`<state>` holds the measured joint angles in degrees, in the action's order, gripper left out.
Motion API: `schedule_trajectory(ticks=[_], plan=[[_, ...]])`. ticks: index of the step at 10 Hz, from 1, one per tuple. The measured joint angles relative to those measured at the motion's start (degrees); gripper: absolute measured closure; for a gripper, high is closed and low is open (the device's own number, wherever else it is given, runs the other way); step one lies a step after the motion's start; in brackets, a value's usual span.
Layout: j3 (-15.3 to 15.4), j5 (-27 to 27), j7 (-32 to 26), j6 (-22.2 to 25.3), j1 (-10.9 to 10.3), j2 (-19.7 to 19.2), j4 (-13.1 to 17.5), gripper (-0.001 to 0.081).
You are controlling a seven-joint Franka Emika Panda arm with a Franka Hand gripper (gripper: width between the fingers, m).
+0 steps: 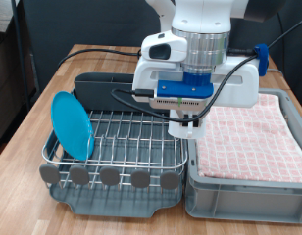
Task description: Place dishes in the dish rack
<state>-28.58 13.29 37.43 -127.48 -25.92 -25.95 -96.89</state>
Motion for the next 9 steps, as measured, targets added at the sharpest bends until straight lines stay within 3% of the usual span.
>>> schedule_trajectory(ticks=[9], plan=[[3.40, 3.38, -3.51, -1.93, 4.67, -7.18, 5.89, 0.0735]])
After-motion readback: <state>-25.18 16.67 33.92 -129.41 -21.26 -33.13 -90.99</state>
